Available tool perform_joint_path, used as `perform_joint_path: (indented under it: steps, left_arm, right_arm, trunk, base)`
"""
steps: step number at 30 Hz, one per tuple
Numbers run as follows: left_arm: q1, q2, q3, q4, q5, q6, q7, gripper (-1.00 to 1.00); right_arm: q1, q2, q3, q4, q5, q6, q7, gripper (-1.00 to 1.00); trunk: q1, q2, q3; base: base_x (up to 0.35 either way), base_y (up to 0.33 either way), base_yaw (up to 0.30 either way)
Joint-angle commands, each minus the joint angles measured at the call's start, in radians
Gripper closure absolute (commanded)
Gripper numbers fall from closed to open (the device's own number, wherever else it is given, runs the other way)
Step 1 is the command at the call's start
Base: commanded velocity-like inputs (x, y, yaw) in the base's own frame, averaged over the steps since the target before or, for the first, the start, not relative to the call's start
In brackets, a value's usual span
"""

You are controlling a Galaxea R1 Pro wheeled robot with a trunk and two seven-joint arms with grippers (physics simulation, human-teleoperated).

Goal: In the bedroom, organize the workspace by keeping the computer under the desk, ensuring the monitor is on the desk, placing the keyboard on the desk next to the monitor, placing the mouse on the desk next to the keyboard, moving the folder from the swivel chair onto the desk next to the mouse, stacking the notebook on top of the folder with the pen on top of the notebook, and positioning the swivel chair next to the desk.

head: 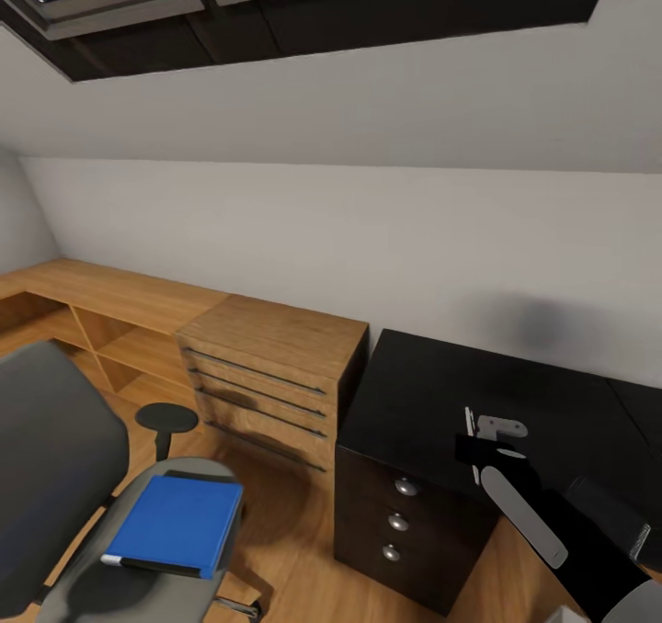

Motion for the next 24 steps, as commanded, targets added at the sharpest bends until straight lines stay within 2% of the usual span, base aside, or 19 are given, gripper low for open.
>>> perform_joint_path:
  steps: [1, 3, 8, 12, 15, 18, 21, 24]
  left_arm:
    - [-0.001, 0.0, 0.009, 0.001, -0.008, -0.003, -0.003, -1.0]
    - [-0.001, 0.0, 0.009, 0.001, -0.008, -0.003, -0.003, -1.0]
    - [-0.001, 0.0, 0.009, 0.001, -0.008, -0.003, -0.004, -1.0]
    - [-0.001, 0.0, 0.009, 0.001, -0.008, -0.003, -0.004, -1.0]
    - [-0.001, 0.0, 0.009, 0.001, -0.008, -0.003, -0.004, -1.0]
    - [-0.001, 0.0, 0.009, 0.001, -0.008, -0.003, -0.004, -1.0]
    - [-0.001, 0.0, 0.009, 0.001, -0.008, -0.003, -0.004, -1.0]
    - [-0.001, 0.0, 0.009, 0.001, -0.008, -0.004, -0.004, -1.0]
  right_arm:
    - [-0.001, -0.001, 0.003, -0.001, -0.006, 0.0, -0.008, 1.0]
    - [-0.001, 0.0, 0.003, -0.001, -0.004, -0.014, -0.008, 1.0]
    - [-0.001, 0.0, 0.008, 0.021, 0.0, -0.117, -0.005, 1.0]
    - [-0.001, 0.001, 0.006, 0.066, 0.015, -0.139, 0.018, 1.0]
    - [-0.003, 0.001, 0.003, 0.075, 0.024, -0.125, 0.029, 1.0]
    - [-0.017, 0.003, 0.002, 0.087, 0.024, -0.07, 0.035, 1.0]
    - [-0.068, 0.01, 0.001, 0.116, 0.024, -0.031, 0.039, 1.0]
    - [-0.136, 0.023, 0.0, 0.189, 0.024, -0.017, 0.047, 1.0]
  trunk:
    - [0.0, -0.001, -0.001]
    - [0.0, -0.001, -0.001]
    - [0.0, -0.001, -0.001]
    - [0.0, -0.001, -0.001]
    - [0.0, -0.001, -0.001]
    - [0.0, -0.001, -0.001]
    - [0.0, -0.001, -0.001]
    - [0.0, -0.001, -0.001]
  base:
    - [0.0, -0.225, 0.0]
    - [0.0, -0.162, 0.0]
    - [0.0, -0.048, 0.0]
    - [0.0, -0.008, 0.0]
    - [0.0, -0.002, 0.0]
    - [0.0, 0.0, 0.0]
    - [0.0, 0.0, 0.0]
    - [0.0, 0.0, 0.0]
